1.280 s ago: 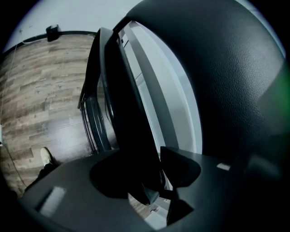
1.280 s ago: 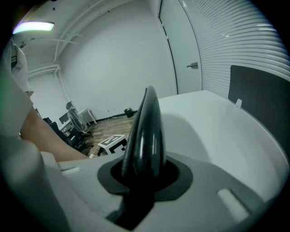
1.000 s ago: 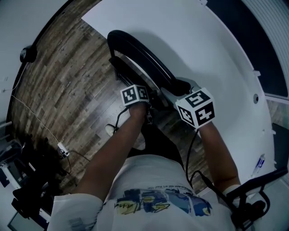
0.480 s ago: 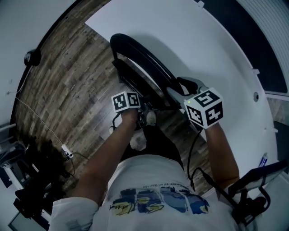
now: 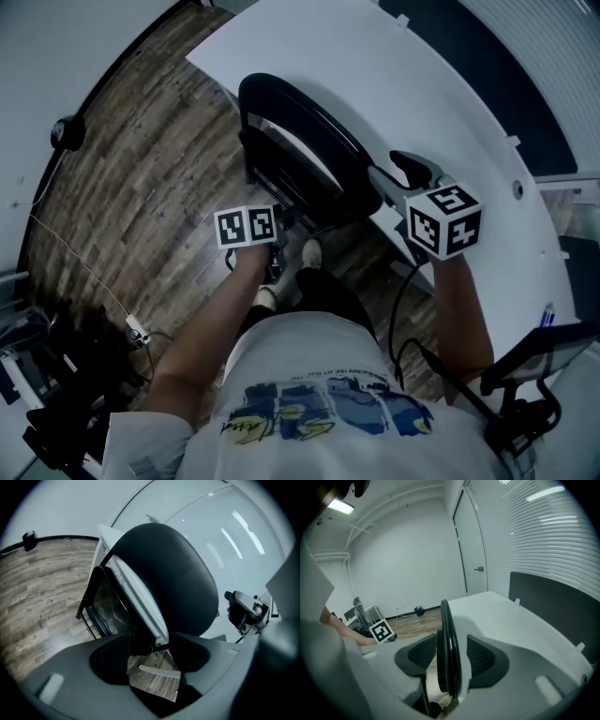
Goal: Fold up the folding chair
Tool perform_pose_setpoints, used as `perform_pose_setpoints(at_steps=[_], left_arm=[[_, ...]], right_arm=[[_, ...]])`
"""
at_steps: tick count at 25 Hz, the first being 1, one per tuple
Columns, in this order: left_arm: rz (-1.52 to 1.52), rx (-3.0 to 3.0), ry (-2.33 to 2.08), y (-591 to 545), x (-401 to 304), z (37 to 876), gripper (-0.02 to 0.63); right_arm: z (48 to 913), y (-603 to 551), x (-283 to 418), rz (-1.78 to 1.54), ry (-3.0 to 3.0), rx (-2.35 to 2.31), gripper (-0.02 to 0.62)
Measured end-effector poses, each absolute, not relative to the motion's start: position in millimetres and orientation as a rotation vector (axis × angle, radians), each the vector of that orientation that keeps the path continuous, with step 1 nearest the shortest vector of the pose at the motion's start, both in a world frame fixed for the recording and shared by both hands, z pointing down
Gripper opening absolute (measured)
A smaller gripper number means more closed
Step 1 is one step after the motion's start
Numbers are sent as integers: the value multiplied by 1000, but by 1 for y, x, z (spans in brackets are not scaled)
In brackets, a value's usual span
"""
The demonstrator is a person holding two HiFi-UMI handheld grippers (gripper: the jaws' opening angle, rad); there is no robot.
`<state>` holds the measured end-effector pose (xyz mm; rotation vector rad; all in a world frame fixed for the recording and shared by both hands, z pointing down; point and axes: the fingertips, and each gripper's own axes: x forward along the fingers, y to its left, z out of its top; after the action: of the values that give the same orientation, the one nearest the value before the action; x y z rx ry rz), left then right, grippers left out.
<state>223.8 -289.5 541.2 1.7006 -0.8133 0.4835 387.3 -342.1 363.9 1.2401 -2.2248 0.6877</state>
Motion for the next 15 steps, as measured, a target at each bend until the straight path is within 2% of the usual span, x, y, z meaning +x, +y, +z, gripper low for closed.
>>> perform_pose_setpoints(at_steps=[9,12,15], left_arm=[[493,2128,-719,-240,178,432,224],[507,2233,-688,-205,150,408,191],[521,2306,-698,-165,110,390,110]], right_arm=[[341,-276,350,655,-2194,1399,190],[339,-235,318,640,-2175,1394,190],[337,-185,274,610,-2152,1362,160]])
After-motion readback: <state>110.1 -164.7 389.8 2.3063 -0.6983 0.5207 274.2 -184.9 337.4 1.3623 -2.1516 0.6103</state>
